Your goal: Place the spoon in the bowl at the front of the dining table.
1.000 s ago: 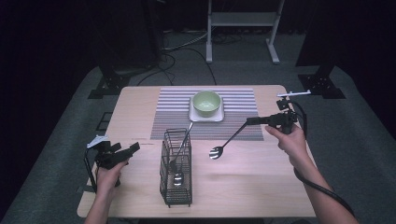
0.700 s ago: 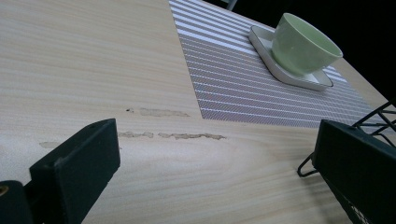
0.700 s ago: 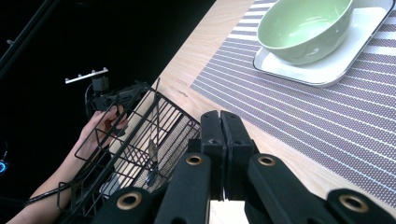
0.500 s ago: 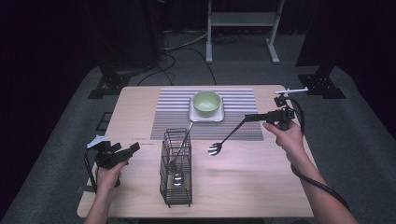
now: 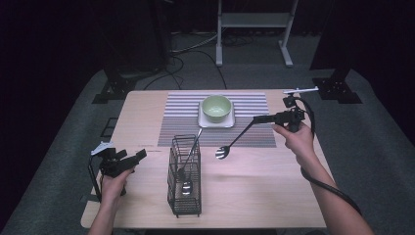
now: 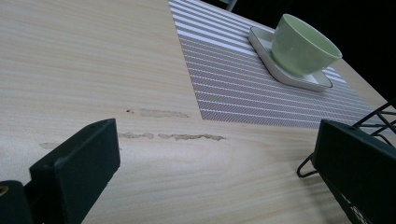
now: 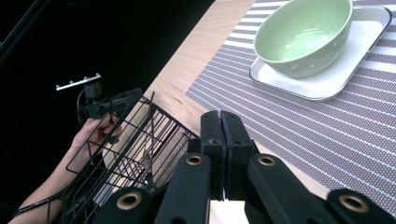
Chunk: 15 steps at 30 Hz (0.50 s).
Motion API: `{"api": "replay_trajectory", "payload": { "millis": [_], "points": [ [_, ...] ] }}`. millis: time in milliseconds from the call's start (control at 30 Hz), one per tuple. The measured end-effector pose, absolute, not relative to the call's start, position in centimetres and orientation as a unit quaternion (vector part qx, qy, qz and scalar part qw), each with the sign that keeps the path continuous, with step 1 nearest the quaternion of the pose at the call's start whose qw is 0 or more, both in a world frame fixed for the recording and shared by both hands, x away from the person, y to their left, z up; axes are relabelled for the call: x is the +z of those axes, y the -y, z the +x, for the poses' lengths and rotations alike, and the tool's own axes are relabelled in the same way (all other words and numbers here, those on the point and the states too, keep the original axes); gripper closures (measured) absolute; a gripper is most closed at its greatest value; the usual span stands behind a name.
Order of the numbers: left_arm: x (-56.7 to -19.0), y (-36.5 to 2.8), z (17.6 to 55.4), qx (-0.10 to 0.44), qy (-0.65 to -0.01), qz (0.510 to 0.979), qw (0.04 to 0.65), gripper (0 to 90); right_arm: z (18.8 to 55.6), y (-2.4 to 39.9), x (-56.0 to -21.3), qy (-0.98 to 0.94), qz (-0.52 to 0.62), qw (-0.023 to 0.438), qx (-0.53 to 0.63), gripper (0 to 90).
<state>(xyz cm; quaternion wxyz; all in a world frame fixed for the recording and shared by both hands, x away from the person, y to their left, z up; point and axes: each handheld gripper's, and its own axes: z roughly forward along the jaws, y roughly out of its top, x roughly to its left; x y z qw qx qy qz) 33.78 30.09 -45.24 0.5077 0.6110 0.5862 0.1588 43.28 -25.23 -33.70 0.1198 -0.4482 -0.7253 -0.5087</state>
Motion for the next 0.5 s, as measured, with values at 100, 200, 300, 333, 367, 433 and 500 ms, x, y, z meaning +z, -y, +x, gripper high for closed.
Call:
{"api": "replay_trajectory", "payload": {
  "millis": [100,200,300,333,367,433,500],
  "points": [
    [-45.2,-30.1,33.8,0.159,-0.586,0.611,0.508,0.0,43.5,25.1,-33.7,0.725,-0.449,0.12,-0.509,88.9],
    [-45.2,-30.1,33.8,0.158,-0.586,0.611,0.508,0.0,43.7,24.9,-33.6,0.725,-0.449,0.118,-0.508,88.9],
    [-45.2,-30.1,33.8,0.159,-0.586,0.611,0.508,0.0,44.0,24.6,-33.6,0.725,-0.449,0.116,-0.509,88.9],
    [-45.2,-30.1,33.8,0.159,-0.586,0.611,0.508,0.0,44.1,24.5,-33.6,0.726,-0.449,0.116,-0.508,88.9],
    [-45.2,-30.1,33.8,0.158,-0.586,0.611,0.508,0.0,44.2,24.5,-33.6,0.727,-0.449,0.116,-0.507,88.9],
    [-45.2,-30.1,33.8,0.158,-0.586,0.61,0.508,0.0,44.3,24.3,-33.5,0.727,-0.449,0.115,-0.507,88.9],
    [-45.2,-30.1,33.8,0.159,-0.586,0.61,0.508,0.0,44.4,24.1,-33.5,0.727,-0.449,0.116,-0.506,88.9]
  ]
}}
